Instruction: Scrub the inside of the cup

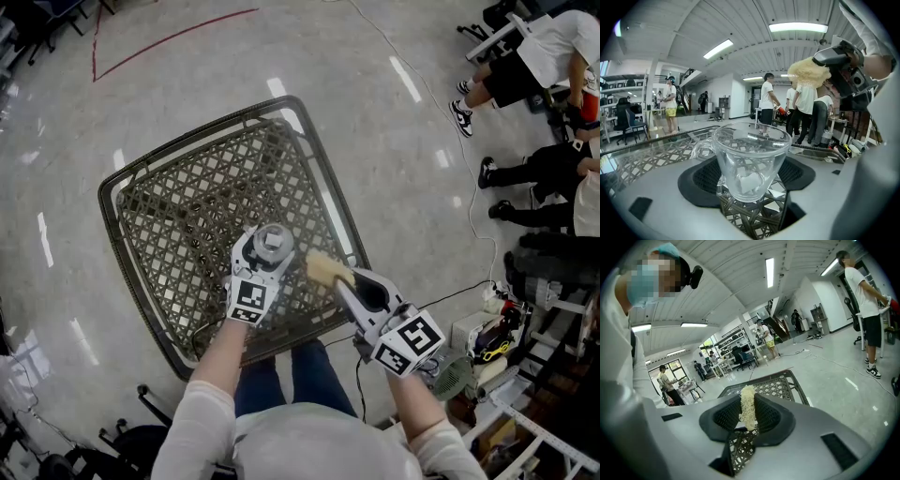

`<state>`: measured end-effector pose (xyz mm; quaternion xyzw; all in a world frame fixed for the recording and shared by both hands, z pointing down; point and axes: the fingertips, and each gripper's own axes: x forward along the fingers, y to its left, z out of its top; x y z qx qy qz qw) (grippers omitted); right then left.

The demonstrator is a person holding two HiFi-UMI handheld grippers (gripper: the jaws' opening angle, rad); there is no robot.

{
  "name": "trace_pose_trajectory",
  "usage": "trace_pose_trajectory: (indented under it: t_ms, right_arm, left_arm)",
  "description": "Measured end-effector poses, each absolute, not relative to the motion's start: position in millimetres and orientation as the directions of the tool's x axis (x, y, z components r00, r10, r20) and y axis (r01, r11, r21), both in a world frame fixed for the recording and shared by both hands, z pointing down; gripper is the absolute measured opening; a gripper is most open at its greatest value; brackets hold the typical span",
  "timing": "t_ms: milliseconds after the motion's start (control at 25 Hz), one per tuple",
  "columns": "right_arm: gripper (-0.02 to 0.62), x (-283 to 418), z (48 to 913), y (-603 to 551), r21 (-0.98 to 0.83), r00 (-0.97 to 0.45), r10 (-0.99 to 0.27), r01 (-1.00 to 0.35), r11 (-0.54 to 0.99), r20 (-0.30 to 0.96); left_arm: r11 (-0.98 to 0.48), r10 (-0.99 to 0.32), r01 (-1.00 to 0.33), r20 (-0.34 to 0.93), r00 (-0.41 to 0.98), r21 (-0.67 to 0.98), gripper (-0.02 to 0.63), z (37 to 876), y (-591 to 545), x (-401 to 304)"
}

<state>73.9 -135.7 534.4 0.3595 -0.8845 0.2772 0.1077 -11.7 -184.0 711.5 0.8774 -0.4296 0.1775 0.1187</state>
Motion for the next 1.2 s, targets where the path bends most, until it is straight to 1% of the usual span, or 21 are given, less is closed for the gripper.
trace_pose_trajectory:
  t_ms: [720, 1200]
  right_arm:
    - [0.089, 68, 531, -136, -0.42, -0.715, -0.589, -0.698, 0.58, 0.375]
    - [0.089, 62, 522, -131, -0.41, -0.702, -0.612, -0.711, 0.571, 0.365]
  left_arm:
    - [-0.578, -0.717, -0.814, 0.436, 0.543, 0.063, 0.357, 705, -158, -28]
    - [-0.582, -0.73, -0.812, 0.418, 0.541, 0.034, 0.356, 662, -136, -43]
